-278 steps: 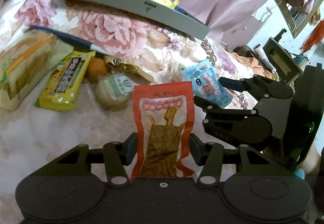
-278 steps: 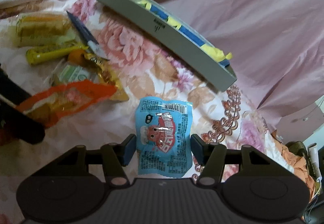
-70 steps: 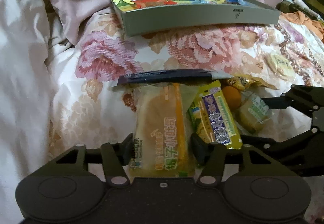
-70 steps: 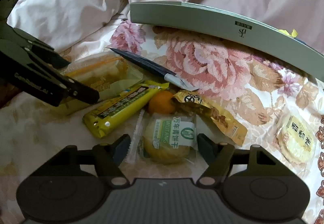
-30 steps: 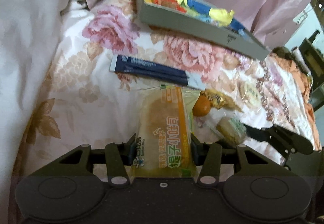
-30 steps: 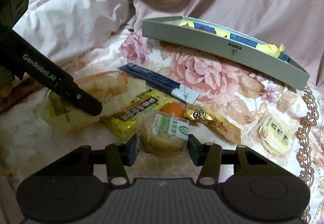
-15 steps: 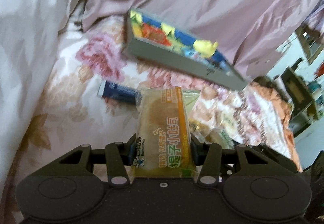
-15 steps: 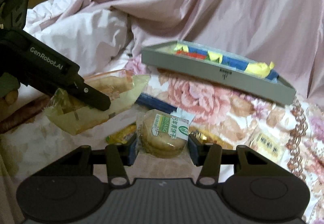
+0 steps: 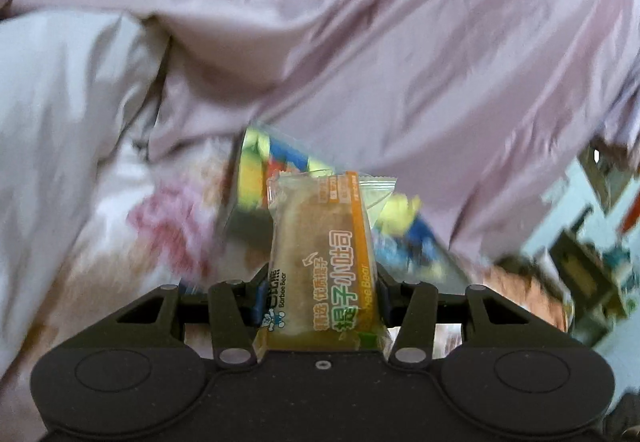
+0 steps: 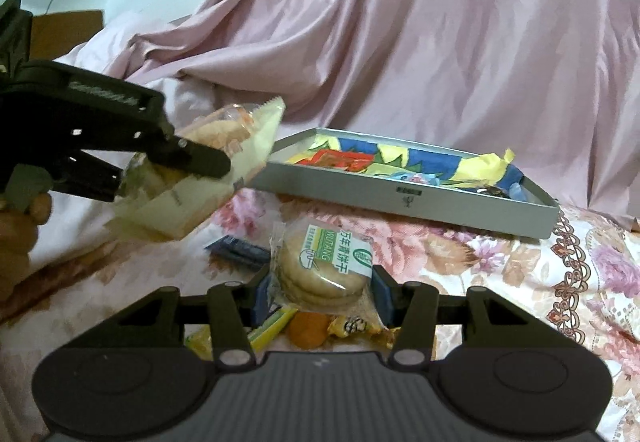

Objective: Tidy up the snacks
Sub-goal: 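Lift the bread bag and biscuit pack and carry both toward the grey tray, then lower the bread bag and biscuit pack into the tray and open both tools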

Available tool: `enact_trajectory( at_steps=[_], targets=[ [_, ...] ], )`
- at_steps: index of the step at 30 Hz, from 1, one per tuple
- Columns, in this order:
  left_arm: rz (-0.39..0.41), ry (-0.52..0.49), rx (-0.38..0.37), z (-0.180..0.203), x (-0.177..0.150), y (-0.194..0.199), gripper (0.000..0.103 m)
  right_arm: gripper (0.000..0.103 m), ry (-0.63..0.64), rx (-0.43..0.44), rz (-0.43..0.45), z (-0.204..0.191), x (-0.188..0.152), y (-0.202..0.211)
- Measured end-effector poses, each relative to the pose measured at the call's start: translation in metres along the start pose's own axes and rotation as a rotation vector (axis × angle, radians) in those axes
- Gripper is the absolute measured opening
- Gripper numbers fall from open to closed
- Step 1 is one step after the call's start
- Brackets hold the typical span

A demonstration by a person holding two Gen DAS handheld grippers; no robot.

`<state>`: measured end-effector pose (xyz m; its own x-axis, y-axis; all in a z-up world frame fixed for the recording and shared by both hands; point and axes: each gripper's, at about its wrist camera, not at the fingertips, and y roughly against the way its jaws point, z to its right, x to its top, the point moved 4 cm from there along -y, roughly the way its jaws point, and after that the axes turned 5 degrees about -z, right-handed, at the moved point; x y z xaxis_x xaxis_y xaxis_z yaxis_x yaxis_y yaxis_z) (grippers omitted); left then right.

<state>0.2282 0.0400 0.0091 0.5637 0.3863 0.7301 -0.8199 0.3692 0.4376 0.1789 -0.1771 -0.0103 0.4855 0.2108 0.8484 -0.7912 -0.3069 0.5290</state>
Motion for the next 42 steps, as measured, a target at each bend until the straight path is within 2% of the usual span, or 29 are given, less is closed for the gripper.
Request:
enact_trajectory(
  at_steps=[5, 12, 19, 31, 42],
  targets=[
    [0.096, -0.016, -0.007, 0.017, 0.022, -0.021, 0.051, 0.055, -0.077, -0.042, 0.046, 0.018, 0.015, -0.007],
    [0.149, -0.033, -0.007, 0.02, 0.051, -0.054, 0.051, 0.056, -0.089, -0.124, 0.146, 0.042, 0.042, -0.024],
    [0.208, -0.071, 0.022, 0.008, 0.07, -0.082, 0.051, 0.056, -0.103, -0.158, 0.212, 0.055, 0.074, -0.056],
    [0.146, -0.06, 0.041, -0.011, 0.062, -0.129, 0.051, 0.056, -0.088, -0.148, 0.196, 0.047, 0.081, -0.112],
    [0.122, -0.074, 0.049, -0.015, 0.056, -0.14, 0.05, 0.057, -0.136, -0.14, 0.125, 0.053, 0.074, -0.127]
  ],
)
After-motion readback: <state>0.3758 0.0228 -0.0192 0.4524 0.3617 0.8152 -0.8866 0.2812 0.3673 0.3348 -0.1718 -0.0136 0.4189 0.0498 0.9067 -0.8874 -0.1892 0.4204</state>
